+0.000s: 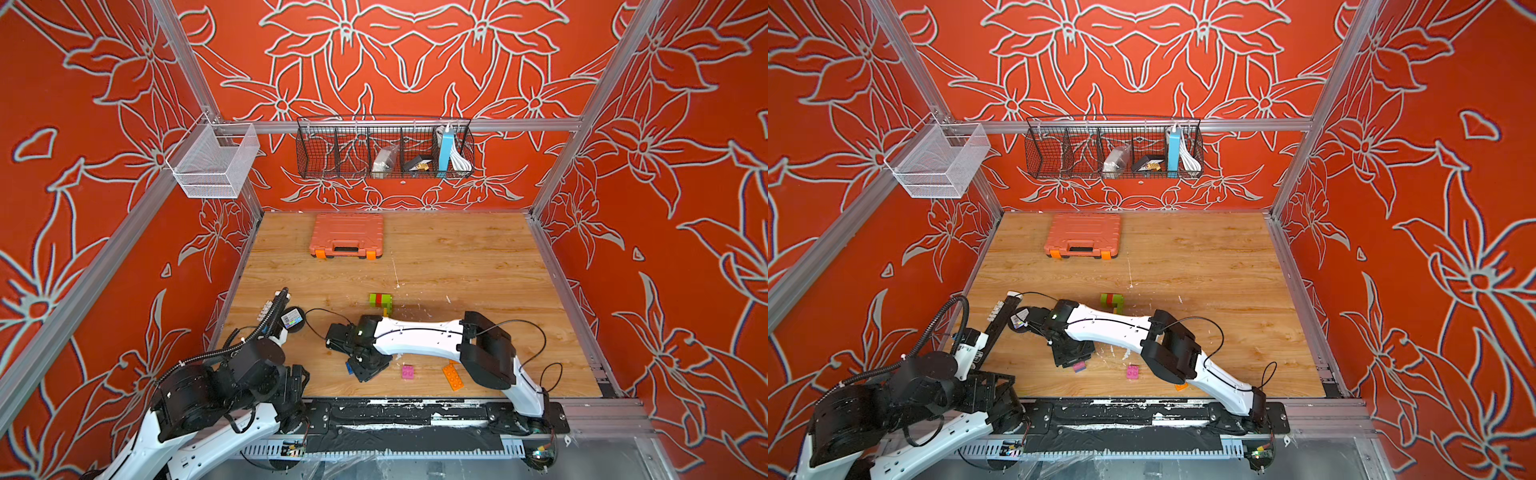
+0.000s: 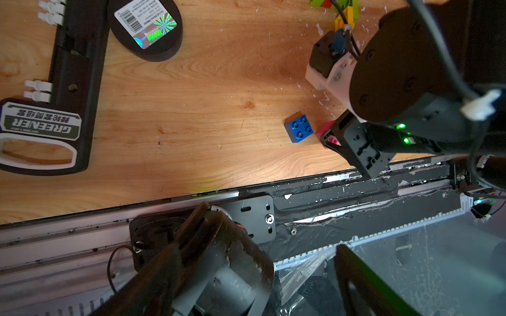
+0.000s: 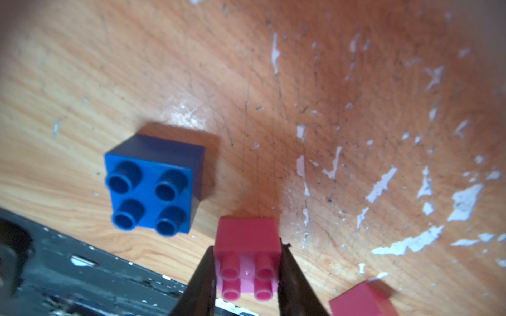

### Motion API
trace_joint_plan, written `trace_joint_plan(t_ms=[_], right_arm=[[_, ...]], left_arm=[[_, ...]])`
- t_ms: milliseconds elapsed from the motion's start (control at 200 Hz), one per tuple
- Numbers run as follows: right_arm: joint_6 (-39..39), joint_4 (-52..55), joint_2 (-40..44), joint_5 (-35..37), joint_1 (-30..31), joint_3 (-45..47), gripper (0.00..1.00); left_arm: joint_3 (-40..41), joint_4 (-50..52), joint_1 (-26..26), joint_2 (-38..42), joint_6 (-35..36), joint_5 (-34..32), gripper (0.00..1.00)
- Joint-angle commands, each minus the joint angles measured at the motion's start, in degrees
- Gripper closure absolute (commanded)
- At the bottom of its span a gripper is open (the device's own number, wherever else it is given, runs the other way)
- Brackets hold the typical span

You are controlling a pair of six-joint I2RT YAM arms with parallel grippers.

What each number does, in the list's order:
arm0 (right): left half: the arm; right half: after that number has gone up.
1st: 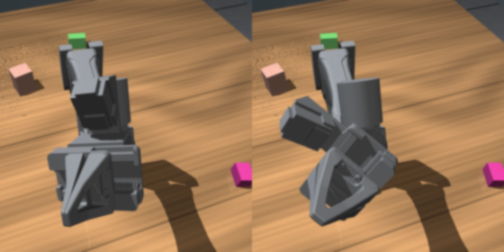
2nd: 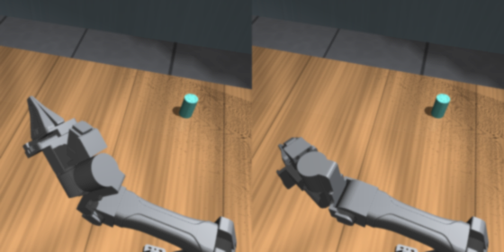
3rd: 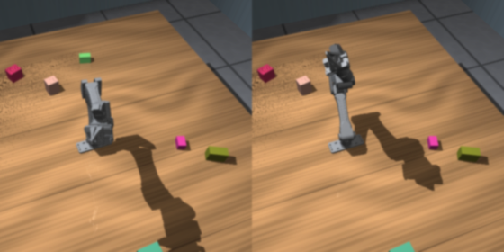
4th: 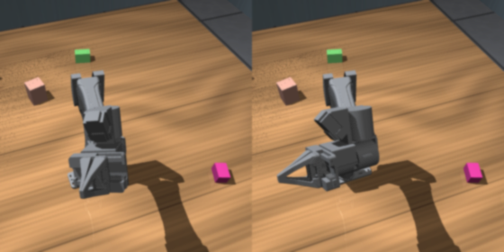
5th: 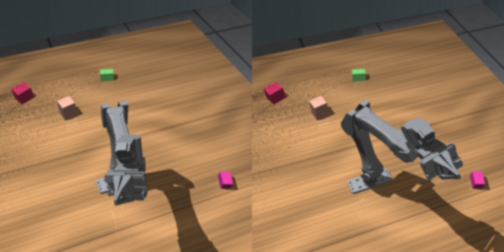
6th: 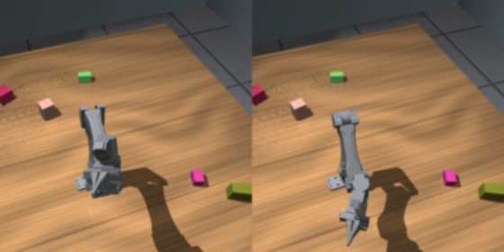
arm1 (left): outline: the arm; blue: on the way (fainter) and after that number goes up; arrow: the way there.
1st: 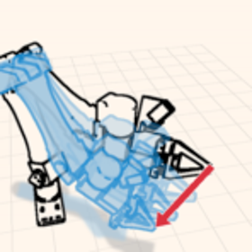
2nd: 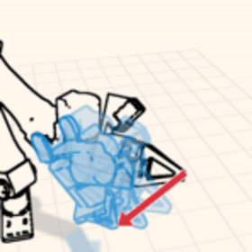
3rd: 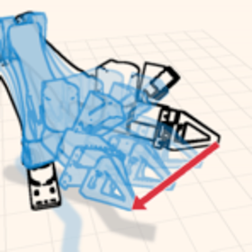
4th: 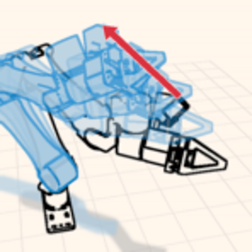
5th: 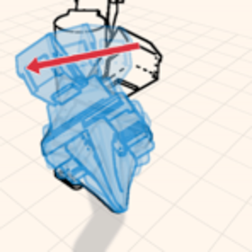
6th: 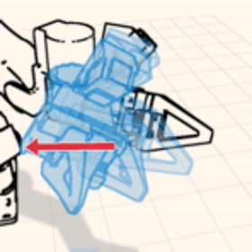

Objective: Assemble the letter r with lego
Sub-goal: Pick up the lego brick from the center of the board, then assemble the lego brick with the lego brick.

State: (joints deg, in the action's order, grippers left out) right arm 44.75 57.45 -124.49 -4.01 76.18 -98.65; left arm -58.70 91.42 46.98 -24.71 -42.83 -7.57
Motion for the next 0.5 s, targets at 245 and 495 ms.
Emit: trace_joint_plan(t_ms=[245,495], right_arm=[[0.1,3.0,3.4,-0.1,0.4,-5.2,1.0],[-1.6,11.9,-2.3,0.7,1.7,-20.8,1.0]], left_arm=[[-3.9,8.5,0.3,2.1,1.0,-0.7,0.1],[-3.3,8.5,0.3,3.3,1.2,-0.5,0.1]])
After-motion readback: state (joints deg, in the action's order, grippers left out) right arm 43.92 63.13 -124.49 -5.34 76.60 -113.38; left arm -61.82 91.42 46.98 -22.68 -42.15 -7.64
